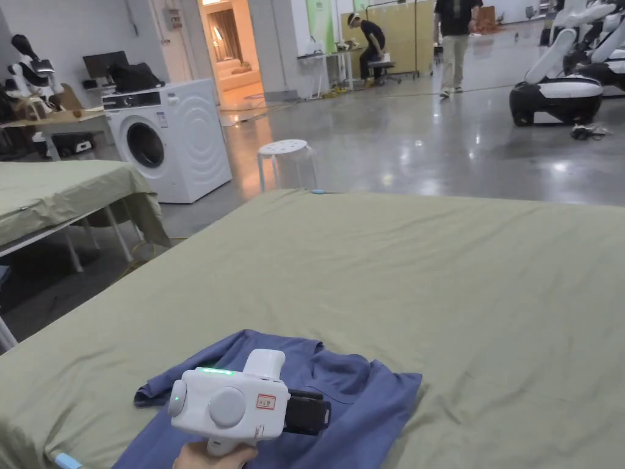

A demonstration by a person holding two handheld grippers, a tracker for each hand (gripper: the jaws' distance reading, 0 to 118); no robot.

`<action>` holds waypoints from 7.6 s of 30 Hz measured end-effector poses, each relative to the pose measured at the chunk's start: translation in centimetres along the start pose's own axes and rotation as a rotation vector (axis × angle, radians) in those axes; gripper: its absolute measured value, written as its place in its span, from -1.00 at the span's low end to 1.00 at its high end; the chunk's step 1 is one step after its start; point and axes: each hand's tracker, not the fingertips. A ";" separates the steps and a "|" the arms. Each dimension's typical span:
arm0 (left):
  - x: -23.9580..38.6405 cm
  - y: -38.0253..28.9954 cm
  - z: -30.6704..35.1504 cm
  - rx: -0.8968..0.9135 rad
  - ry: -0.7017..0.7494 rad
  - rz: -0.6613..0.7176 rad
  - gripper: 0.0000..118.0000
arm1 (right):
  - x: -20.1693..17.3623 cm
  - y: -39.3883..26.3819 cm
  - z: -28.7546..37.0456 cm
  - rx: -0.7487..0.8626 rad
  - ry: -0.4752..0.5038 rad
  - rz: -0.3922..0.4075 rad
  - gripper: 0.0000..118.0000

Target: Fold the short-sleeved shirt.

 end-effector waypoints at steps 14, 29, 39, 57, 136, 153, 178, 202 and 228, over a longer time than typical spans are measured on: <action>3.8 0.7 -0.9 -0.066 0.131 -0.128 -0.91 | 1.3 -1.5 0.5 -0.072 -0.006 -0.009 -1.00; 1.9 20.5 18.5 0.479 0.116 0.009 -0.93 | 4.2 -1.8 2.7 -0.044 -0.050 -0.049 -1.00; 23.0 21.7 9.8 0.329 -0.123 -0.455 -0.93 | 7.0 -3.1 4.5 -0.054 -0.122 -0.146 -1.00; 51.5 -15.4 1.9 -0.111 -0.953 -0.673 -0.73 | 10.0 -5.9 8.1 -0.103 -0.240 -0.207 -1.00; 18.6 -0.9 -4.0 -0.154 0.109 -0.321 -0.71 | 8.6 -3.3 3.1 -0.147 -0.148 -0.182 -1.00; 18.1 -0.5 -4.6 -0.172 0.075 -0.301 -0.72 | 19.3 -6.2 -20.7 -0.797 -0.126 -0.098 -0.11; 11.9 12.3 30.0 0.696 -0.196 -0.048 -0.98 | 17.9 21.3 -1.6 0.052 -0.166 -0.139 -0.93; 19.5 34.9 24.9 0.809 0.027 -0.103 -0.98 | 19.2 41.9 -18.5 0.195 -0.388 -0.044 -0.94; 16.3 29.7 13.4 0.607 0.050 -0.143 -0.98 | 18.4 30.6 -22.6 0.027 -0.306 -0.022 -0.94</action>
